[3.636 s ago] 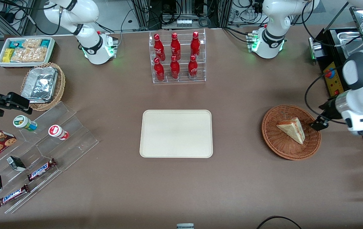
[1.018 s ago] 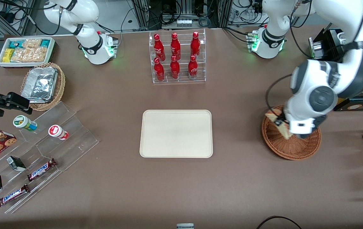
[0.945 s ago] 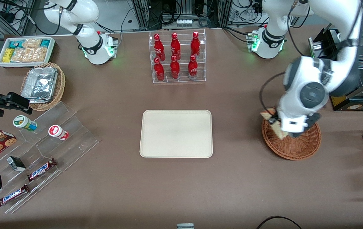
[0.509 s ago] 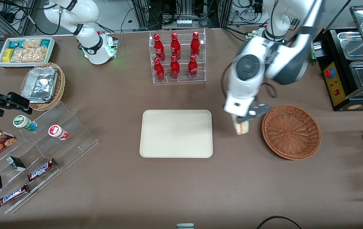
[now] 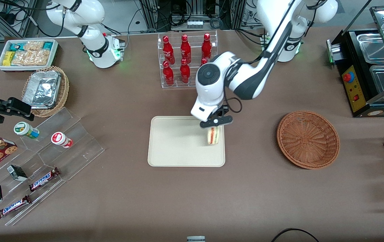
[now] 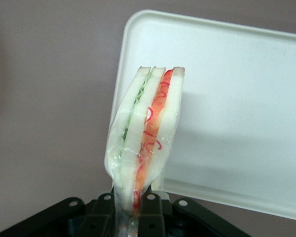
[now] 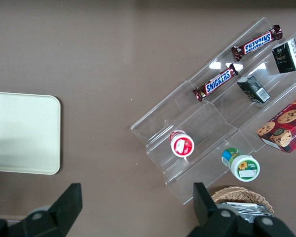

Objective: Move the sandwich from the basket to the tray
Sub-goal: 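Lower the sandwich onto the tray and open the left gripper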

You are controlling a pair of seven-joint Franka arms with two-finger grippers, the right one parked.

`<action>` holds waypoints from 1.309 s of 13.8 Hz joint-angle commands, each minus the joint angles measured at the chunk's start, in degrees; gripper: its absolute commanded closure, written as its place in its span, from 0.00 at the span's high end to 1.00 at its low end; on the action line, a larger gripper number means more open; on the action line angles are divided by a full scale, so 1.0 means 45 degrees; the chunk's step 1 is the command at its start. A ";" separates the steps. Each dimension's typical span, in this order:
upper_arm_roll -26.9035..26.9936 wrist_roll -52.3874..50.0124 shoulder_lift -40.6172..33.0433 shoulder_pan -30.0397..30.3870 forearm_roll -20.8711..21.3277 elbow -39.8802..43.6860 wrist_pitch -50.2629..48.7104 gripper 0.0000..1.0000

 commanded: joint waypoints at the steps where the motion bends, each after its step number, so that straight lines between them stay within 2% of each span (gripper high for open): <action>1: 0.0237 -0.0341 0.1535 -0.0454 0.0251 0.1676 -0.0135 0.08; 5: 0.0238 -0.0341 0.1946 -0.0475 0.0486 0.1657 0.0098 0.09; 9: 0.0238 -0.0497 0.2612 -0.0533 0.1150 0.1638 0.0862 0.12; 10: 0.0238 -0.0517 0.2631 -0.0534 0.1150 0.1638 0.0862 0.28; 11: 0.0238 -0.0517 0.2709 -0.0534 0.1150 0.1619 0.0881 0.51; 12: 0.0238 -0.0517 0.2768 -0.0534 0.1247 0.1599 0.0862 0.87; 13: 0.0238 -0.0498 0.2710 -0.0514 0.1344 0.1560 0.0823 1.00; 18: 0.0296 -0.1176 0.0489 -0.0280 0.1014 0.1677 -0.1007 1.00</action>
